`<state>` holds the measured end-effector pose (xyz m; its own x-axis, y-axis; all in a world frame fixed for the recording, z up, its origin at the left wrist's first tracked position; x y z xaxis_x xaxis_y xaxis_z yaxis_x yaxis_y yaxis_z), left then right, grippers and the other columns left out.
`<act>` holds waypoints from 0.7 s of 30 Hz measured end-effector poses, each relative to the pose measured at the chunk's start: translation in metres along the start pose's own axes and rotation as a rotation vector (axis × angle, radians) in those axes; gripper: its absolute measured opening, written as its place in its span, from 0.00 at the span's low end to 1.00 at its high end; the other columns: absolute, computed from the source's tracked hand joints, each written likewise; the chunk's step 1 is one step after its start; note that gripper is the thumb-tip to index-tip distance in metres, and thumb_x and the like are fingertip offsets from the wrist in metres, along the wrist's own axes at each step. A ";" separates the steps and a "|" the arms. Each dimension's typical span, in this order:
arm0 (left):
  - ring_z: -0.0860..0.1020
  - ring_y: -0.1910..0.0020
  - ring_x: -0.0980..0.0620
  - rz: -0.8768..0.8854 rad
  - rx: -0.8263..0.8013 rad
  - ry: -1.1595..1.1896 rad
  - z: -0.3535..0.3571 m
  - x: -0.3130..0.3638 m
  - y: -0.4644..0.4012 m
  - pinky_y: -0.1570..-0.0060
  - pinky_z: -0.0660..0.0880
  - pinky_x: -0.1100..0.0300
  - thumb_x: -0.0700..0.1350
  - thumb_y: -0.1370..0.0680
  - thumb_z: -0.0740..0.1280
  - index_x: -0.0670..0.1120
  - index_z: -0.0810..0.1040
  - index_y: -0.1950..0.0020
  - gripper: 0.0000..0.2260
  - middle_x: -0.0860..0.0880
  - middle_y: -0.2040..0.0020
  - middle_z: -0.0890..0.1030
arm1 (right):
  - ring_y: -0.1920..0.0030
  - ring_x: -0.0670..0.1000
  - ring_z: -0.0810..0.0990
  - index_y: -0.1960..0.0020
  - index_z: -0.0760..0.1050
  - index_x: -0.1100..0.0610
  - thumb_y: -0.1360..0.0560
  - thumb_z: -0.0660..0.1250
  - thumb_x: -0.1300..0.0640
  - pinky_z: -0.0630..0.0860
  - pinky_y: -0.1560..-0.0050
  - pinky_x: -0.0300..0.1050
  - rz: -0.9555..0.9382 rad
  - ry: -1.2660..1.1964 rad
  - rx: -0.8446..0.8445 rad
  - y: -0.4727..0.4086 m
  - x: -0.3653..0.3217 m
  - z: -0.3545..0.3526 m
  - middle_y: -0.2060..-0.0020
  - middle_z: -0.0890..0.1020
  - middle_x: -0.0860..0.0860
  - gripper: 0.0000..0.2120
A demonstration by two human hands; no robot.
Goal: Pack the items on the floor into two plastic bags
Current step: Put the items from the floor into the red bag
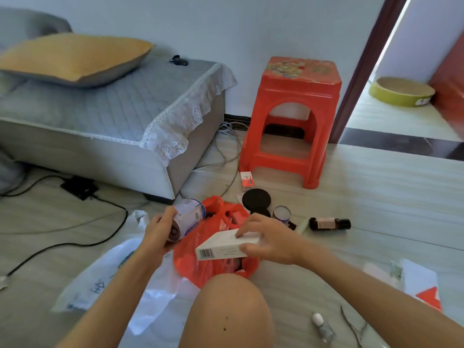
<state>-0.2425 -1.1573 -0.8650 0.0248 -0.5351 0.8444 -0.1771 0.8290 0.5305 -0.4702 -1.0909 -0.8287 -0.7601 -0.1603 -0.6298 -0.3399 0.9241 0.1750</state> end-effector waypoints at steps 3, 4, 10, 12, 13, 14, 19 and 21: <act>0.76 0.52 0.43 0.002 -0.006 -0.004 -0.006 -0.009 0.002 0.51 0.76 0.49 0.48 0.26 0.64 0.45 0.72 0.54 0.07 0.40 0.51 0.76 | 0.42 0.51 0.72 0.40 0.75 0.52 0.29 0.65 0.44 0.69 0.42 0.45 0.087 0.233 0.000 -0.010 0.013 0.013 0.41 0.72 0.49 0.21; 0.76 0.53 0.43 0.015 -0.023 -0.023 -0.007 -0.010 0.003 0.52 0.76 0.49 0.47 0.26 0.65 0.45 0.73 0.52 0.07 0.41 0.51 0.75 | 0.42 0.53 0.72 0.39 0.75 0.52 0.29 0.64 0.42 0.69 0.42 0.47 0.131 0.337 0.035 -0.013 0.019 0.014 0.40 0.72 0.49 0.22; 0.77 0.57 0.49 0.079 -0.261 -0.270 0.008 -0.022 0.009 0.60 0.78 0.55 0.46 0.26 0.67 0.47 0.75 0.46 0.10 0.46 0.54 0.77 | 0.45 0.54 0.74 0.45 0.77 0.52 0.29 0.62 0.41 0.71 0.47 0.47 0.450 0.172 0.252 -0.026 0.055 0.022 0.47 0.75 0.52 0.20; 0.78 0.55 0.49 0.070 -0.311 -0.288 0.025 -0.029 0.011 0.62 0.77 0.58 0.47 0.27 0.68 0.46 0.75 0.44 0.13 0.45 0.50 0.78 | 0.58 0.52 0.75 0.63 0.75 0.49 0.29 0.60 0.42 0.69 0.62 0.43 0.540 -0.130 0.368 -0.031 0.056 0.028 0.61 0.75 0.50 0.12; 0.77 0.54 0.49 0.087 -0.295 -0.310 0.035 -0.033 0.010 0.61 0.77 0.58 0.47 0.26 0.68 0.46 0.74 0.42 0.14 0.45 0.49 0.78 | 0.64 0.50 0.73 0.69 0.70 0.49 0.28 0.61 0.43 0.64 0.67 0.41 0.571 -0.236 0.419 -0.034 0.057 0.030 0.68 0.73 0.49 0.15; 0.77 0.53 0.49 0.125 -0.257 -0.358 0.044 -0.037 0.008 0.59 0.76 0.58 0.46 0.26 0.67 0.46 0.74 0.41 0.14 0.45 0.48 0.77 | 0.69 0.48 0.70 0.72 0.66 0.50 0.27 0.61 0.44 0.61 0.70 0.40 0.588 -0.317 0.451 -0.038 0.059 0.033 0.72 0.70 0.48 0.18; 0.75 0.44 0.44 0.284 -0.084 -0.572 0.078 -0.056 -0.013 0.45 0.74 0.51 0.49 0.27 0.65 0.48 0.65 0.33 0.23 0.45 0.41 0.76 | 0.65 0.51 0.68 0.71 0.65 0.47 0.30 0.58 0.34 0.60 0.69 0.41 0.641 -0.413 0.521 -0.058 0.073 0.042 0.63 0.70 0.53 0.20; 0.75 0.44 0.43 0.336 -0.011 -0.572 0.083 -0.060 -0.022 0.45 0.74 0.48 0.50 0.28 0.66 0.47 0.63 0.32 0.26 0.43 0.40 0.76 | 0.54 0.54 0.73 0.57 0.75 0.51 0.31 0.59 0.34 0.70 0.56 0.46 0.650 -0.366 0.534 -0.066 0.076 0.047 0.54 0.74 0.54 0.21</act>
<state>-0.3214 -1.1569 -0.9341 -0.5570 -0.2463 0.7932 -0.0737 0.9659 0.2482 -0.4798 -1.1475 -0.9236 -0.4579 0.4834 -0.7461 0.4640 0.8458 0.2633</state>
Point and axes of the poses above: each hand's wrist, its own y-axis away from the middle knuckle, its own z-axis out of the palm, x = y × z, the point moved 2 cm from there along -y, towards the middle knuckle
